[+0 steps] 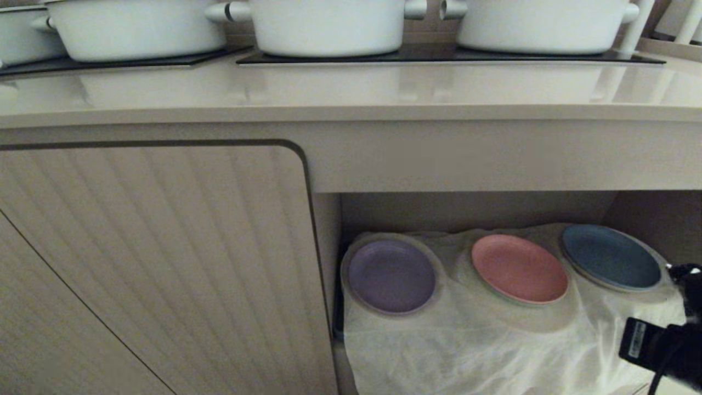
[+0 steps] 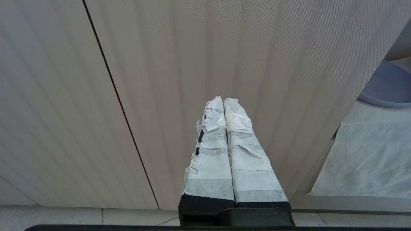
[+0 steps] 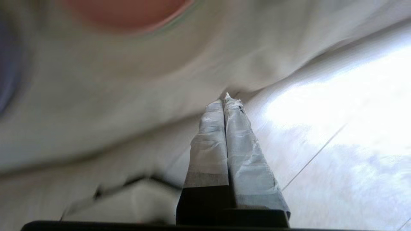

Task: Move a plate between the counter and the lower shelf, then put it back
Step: Pick up the plate in the cupboard

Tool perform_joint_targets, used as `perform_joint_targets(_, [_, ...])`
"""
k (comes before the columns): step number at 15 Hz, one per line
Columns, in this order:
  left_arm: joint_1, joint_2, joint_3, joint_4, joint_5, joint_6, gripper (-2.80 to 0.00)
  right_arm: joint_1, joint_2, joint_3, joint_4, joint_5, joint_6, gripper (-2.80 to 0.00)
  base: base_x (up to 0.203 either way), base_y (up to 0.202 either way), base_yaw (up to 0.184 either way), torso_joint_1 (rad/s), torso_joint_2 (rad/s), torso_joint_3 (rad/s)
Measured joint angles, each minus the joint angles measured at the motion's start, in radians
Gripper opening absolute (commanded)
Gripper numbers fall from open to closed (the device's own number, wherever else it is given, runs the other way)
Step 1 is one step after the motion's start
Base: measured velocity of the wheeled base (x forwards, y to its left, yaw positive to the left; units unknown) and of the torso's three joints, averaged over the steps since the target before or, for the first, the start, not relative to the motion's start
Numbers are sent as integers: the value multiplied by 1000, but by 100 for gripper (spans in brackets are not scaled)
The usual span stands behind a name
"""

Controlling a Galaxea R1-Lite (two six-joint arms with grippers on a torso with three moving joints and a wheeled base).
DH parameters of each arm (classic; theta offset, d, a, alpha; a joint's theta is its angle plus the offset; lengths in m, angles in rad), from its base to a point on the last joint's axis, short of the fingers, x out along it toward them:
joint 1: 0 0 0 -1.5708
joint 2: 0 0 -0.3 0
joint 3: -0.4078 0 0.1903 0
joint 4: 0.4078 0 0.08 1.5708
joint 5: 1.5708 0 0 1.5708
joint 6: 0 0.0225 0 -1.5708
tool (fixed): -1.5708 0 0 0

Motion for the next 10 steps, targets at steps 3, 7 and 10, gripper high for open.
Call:
perform_joint_targets(3, [0,0,0,0,0,0,-280,-138,-147,167,-186,-1,-144,-280,0,0,0,0,0,0])
perform_joint_targets(7, [0,0,0,0,0,0,-280,-184,-445,283,-240,130,-340,-280,0,0,0,0,0,0])
perform_joint_targets(10, [0,0,0,0,0,0,-280,-187,-705,308,-69,277,-489,-280,0,0,0,0,0,0])
